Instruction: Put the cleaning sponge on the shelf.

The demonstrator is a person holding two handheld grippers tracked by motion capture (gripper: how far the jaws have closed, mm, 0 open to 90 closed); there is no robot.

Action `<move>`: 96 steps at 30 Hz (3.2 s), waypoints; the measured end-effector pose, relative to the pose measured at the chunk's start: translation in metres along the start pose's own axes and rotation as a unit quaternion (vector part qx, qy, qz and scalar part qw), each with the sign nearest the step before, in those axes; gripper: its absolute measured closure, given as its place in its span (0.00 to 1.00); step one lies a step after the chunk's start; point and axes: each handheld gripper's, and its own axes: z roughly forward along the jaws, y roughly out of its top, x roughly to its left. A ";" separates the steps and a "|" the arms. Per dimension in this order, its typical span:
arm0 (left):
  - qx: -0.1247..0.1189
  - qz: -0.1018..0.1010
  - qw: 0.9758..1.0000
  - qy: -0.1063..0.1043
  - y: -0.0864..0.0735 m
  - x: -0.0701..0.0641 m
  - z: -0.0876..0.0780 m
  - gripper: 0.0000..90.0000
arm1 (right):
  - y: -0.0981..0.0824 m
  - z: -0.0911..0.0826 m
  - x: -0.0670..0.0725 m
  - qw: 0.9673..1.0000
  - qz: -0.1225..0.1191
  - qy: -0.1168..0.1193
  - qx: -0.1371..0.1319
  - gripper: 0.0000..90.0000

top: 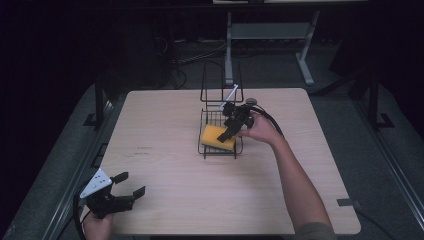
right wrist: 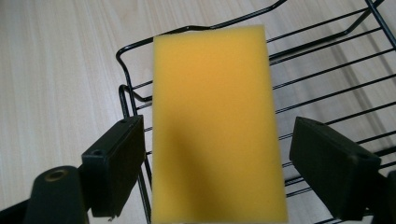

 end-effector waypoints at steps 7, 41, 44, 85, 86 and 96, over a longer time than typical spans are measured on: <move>0.001 0.002 1.000 -0.001 0.000 -0.001 0.000 0.15 | -0.008 -0.002 0.000 1.000 0.011 0.000 -0.012 0.20; -0.002 -0.005 1.000 0.005 -0.003 0.001 -0.005 0.15 | -0.043 -0.033 -0.006 0.999 0.043 -0.015 -0.028 0.19; 0.002 -0.003 1.000 0.004 -0.003 0.000 -0.004 0.15 | -0.045 -0.036 -0.004 0.999 0.043 -0.016 -0.024 0.19; 0.004 -0.002 1.000 0.008 -0.003 -0.001 -0.003 0.15 | -0.126 -0.051 0.014 0.996 0.083 -0.034 -0.013 0.19; 0.004 -0.003 1.000 0.007 -0.003 -0.001 -0.003 0.15 | -0.128 -0.051 0.014 0.996 0.083 -0.036 -0.014 0.19; 0.005 -0.001 1.000 0.006 -0.003 -0.002 -0.002 0.15 | -0.149 -0.053 0.025 0.995 0.092 -0.039 -0.023 0.20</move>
